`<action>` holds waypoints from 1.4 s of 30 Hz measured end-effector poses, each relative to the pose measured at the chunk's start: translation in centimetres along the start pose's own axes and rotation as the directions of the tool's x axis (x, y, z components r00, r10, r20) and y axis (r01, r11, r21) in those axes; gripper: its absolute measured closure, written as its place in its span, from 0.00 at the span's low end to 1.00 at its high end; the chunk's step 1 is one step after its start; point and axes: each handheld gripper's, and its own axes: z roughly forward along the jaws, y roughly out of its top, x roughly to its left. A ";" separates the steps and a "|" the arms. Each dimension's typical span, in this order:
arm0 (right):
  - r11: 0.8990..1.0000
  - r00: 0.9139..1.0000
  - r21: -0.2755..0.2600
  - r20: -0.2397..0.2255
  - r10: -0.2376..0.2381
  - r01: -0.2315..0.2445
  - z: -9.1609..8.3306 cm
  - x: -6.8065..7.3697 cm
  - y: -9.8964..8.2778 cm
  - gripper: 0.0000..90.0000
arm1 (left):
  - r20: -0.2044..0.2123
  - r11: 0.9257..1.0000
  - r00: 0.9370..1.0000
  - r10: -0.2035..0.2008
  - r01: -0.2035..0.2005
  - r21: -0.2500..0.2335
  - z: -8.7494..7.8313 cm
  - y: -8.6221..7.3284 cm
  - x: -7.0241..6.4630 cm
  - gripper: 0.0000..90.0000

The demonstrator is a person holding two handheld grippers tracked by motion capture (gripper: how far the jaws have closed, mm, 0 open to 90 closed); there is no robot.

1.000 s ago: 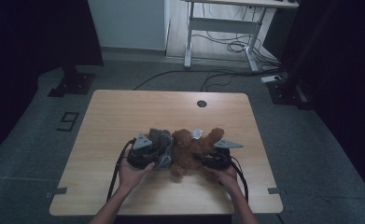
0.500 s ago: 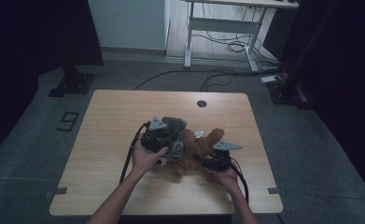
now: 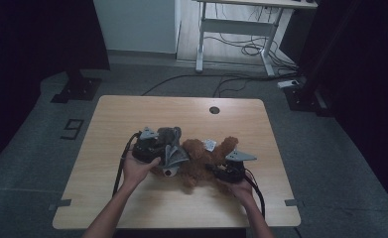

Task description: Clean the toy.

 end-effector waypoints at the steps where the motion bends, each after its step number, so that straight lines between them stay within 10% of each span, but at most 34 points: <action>1: 1.000 1.000 -0.004 0.000 0.001 -0.001 0.0 -0.1 -0.1 0.65 | -0.006 1.000 1.000 -0.007 0.007 -0.006 -0.3 -0.2 0.3 0.88; 20: 1.000 0.999 -0.024 0.033 0.002 -0.001 0.3 -0.1 0.0 0.69 | -0.031 0.987 0.986 -0.161 0.162 0.022 -0.8 -6.0 4.2 0.88; 32: 0.991 0.989 -0.121 0.140 -0.040 0.057 1.9 -1.6 1.9 0.75 | -0.014 0.987 0.987 -0.160 0.160 -0.005 1.7 -2.2 4.9 0.89; 42: 0.987 0.993 -0.138 0.096 -0.071 0.084 1.4 -2.2 0.7 0.74 | 0.015 0.996 0.997 -0.076 0.077 -0.054 0.4 1.9 2.8 0.88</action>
